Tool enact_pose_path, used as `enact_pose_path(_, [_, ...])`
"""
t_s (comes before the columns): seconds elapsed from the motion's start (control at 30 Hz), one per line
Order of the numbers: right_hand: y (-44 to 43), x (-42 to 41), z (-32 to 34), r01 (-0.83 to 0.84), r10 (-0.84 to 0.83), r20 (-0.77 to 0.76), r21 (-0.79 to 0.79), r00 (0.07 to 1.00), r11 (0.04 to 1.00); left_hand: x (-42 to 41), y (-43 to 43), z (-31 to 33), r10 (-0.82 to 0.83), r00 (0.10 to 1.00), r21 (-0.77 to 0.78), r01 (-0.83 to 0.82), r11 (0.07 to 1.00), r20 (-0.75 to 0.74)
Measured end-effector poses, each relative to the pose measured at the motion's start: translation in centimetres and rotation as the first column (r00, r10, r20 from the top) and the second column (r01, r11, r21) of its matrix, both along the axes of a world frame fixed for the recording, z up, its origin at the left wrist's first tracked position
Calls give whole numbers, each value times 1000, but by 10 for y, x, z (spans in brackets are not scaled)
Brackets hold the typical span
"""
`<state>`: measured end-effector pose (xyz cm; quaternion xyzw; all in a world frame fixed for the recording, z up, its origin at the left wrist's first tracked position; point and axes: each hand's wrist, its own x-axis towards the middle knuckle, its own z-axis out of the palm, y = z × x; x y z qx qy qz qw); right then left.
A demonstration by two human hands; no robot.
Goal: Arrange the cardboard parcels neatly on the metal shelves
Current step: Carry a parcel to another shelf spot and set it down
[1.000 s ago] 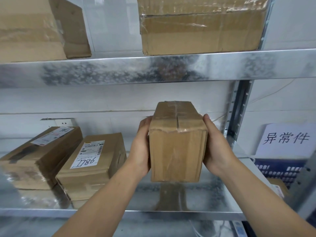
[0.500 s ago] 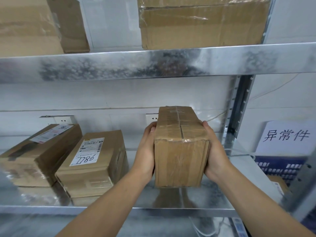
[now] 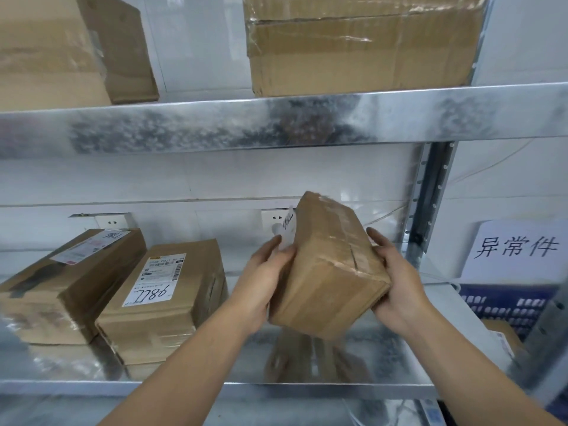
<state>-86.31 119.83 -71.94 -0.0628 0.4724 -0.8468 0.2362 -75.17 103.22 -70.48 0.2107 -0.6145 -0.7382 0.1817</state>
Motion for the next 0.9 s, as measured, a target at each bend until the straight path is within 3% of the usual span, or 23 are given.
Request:
enact_pose_path(0.07, [4,-7,4,-15,16,-27,26,999,1000,-3,-9,8,87,996,48,-87,995,-4])
enact_pose_path(0.17, [9,-10,2,-17,30,-79,160,996,987,-3,-13,9,67,996,114,-61,992,-52])
enact_pose_path(0.3, [11,-11,-9,1,22,-64,342,998,940,0,-14,-2,-3,998,38,6,999,-69])
enact_pose_path(0.53, [1,-1,-16,-121,156,-32,488,987,865,-9,-17,-21,-37,984,-11,40,999,172])
enact_pose_path(0.77, [-12,-11,-24,-168,241,-16,672,970,722,-22,-22,-43,-78,952,35,71,997,297])
enact_pose_path(0.9, [-15,-16,-26,-178,251,-7,687,968,705,-25,-29,-50,-133,924,44,126,991,357])
